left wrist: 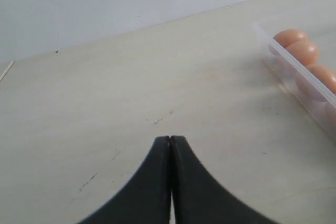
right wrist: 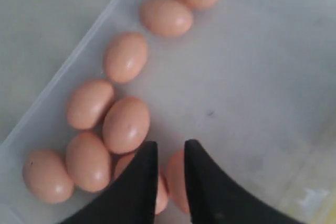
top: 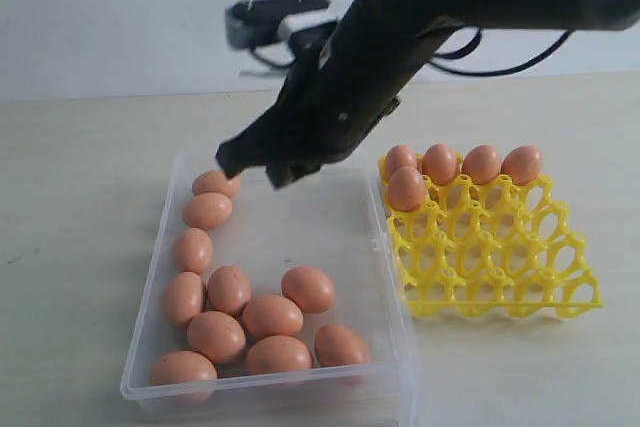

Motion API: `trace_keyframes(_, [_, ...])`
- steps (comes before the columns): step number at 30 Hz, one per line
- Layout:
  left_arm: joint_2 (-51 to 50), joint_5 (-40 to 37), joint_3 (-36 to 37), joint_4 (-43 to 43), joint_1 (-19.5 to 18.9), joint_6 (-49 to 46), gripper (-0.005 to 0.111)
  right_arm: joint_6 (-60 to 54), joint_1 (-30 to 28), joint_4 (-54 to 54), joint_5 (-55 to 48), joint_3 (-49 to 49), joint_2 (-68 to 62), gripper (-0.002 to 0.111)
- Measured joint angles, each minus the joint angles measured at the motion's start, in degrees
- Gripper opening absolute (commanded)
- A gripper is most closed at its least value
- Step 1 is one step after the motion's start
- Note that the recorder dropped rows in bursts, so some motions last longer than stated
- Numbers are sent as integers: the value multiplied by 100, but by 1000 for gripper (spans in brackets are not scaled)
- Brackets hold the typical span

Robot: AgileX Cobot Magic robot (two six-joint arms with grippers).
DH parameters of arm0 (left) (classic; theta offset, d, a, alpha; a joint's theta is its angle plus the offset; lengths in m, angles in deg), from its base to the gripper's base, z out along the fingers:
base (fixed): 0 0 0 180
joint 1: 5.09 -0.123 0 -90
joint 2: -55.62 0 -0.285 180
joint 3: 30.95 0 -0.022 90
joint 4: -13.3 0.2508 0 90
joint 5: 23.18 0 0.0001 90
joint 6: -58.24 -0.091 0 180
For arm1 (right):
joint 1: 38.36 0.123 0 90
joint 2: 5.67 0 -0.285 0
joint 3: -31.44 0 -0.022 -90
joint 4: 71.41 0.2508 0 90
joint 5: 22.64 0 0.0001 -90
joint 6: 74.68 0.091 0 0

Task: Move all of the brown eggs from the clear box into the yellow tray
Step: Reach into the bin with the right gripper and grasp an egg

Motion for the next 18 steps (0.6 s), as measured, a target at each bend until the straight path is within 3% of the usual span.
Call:
trace_keyframes(4, [0,0,0,0,0,0,0,-141,273,352,-663,530,-868,64])
trace_keyframes(18, [0,0,0,0,0,0,0,117,459,113,-1142,1924,-2317,64])
